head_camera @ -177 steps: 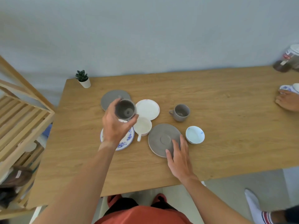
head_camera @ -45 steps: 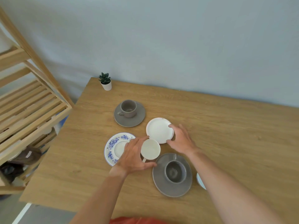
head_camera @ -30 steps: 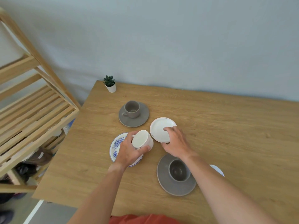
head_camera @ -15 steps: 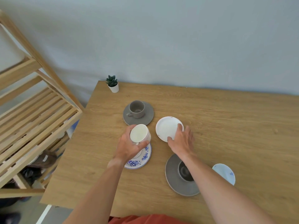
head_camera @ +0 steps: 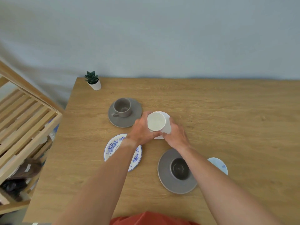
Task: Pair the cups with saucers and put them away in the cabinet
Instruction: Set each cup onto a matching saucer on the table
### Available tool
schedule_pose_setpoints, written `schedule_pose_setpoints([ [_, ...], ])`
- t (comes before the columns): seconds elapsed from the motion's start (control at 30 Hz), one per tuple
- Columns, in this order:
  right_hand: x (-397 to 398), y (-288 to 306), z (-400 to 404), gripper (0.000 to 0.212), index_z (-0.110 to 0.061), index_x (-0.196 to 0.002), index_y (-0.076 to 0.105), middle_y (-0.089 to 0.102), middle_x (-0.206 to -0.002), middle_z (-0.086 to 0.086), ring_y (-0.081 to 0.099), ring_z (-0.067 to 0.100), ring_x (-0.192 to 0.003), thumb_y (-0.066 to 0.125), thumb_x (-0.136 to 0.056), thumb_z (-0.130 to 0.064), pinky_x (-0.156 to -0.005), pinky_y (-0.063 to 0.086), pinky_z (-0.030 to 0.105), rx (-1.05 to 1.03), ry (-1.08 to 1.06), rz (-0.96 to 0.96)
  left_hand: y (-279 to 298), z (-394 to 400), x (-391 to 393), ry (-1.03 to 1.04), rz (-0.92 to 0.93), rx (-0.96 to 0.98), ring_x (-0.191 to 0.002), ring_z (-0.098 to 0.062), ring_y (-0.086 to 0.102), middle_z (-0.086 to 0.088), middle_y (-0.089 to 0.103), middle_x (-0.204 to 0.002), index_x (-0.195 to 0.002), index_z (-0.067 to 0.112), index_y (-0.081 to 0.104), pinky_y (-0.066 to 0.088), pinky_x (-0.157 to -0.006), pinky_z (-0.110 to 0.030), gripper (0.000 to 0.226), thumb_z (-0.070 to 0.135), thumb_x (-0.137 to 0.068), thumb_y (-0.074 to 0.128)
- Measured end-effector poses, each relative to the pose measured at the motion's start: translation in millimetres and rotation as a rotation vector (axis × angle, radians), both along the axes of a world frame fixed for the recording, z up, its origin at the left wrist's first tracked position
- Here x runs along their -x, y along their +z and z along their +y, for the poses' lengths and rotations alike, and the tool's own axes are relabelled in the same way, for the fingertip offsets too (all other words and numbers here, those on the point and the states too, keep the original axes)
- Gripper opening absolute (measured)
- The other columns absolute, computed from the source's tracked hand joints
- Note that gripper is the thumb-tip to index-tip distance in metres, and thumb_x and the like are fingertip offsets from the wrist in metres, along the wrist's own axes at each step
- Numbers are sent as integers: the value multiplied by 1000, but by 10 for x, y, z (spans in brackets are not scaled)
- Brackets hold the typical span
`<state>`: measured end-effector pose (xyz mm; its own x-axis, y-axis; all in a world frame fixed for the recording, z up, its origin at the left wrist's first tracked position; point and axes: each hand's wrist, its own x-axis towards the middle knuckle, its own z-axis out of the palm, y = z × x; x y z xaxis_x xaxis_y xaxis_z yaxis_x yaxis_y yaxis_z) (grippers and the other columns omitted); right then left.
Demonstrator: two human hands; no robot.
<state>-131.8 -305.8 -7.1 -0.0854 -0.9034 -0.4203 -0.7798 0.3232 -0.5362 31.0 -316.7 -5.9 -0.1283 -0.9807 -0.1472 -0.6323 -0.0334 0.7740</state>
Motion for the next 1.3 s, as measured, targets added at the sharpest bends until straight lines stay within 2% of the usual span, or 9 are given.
schedule_pose_setpoints([
  [0.23,49,-23,0,65,-38,-132,45,64,-113,-1,60,27,-108,62,-70,-37,-87,54,48,31,-25,-75,-34,-78,153,-15,-27,19,-116,-24,57,-1,60,-126,-135,16,43,46,-92,-34,91,40,-61,91],
  [0.37,71,-15,3,62,-36,-133,44,64,-115,-3,61,26,-109,67,-75,-36,-88,54,48,36,-10,-79,-17,-74,142,-70,-175,48,-119,-27,55,0,57,-130,-139,22,35,46,-94,-46,92,45,-65,84],
  [0.57,205,162,83,59,-19,-140,41,53,-136,12,48,34,-130,67,-89,-31,-105,43,49,8,15,-41,52,22,125,-68,-388,39,-130,-32,38,-6,41,-146,-151,20,21,33,-103,-47,102,43,-70,78],
  [0.67,409,294,195,69,-19,-153,30,44,-146,15,40,35,-139,62,-94,-34,-112,36,47,23,-1,4,115,161,155,-48,-403,182,-128,-30,37,-4,40,-144,-148,20,29,32,-102,-43,93,41,-70,74],
  [0.77,685,432,357,62,-17,-151,35,44,-145,13,41,33,-137,57,-96,-35,-111,35,46,31,-21,21,185,222,251,-86,-432,340,-127,-30,39,-4,42,-144,-144,19,37,34,-103,-42,84,42,-70,69],
  [0.9,1150,526,653,53,-19,-144,45,45,-145,8,42,28,-136,52,-97,-45,-111,36,45,58,-49,15,332,228,558,-133,-383,410,-126,-30,41,-6,46,-141,-140,19,44,34,-101,-42,73,36,-74,69],
  [1.0,1478,514,901,61,-24,-139,49,47,-142,1,44,22,-133,52,-91,-61,-109,39,44,66,-64,-19,419,270,888,-187,-309,353,-125,-29,42,-6,50,-136,-141,18,41,32,-103,-41,72,30,-76,69],
  [1.13,1763,413,1250,81,-28,-138,48,47,-137,-8,45,17,-128,65,-72,-73,-106,40,39,31,43,-20,391,429,1253,-286,-269,235,-130,-27,38,-4,48,-139,-141,21,39,27,-106,-40,69,32,-78,66],
  [1.3,1845,151,1543,100,-34,-137,36,47,-129,-10,48,17,-120,72,-54,-76,-104,42,40,64,209,88,238,646,1380,-436,-394,217,-135,-26,35,0,41,-150,-145,21,35,25,-112,-43,70,47,-85,60],
])
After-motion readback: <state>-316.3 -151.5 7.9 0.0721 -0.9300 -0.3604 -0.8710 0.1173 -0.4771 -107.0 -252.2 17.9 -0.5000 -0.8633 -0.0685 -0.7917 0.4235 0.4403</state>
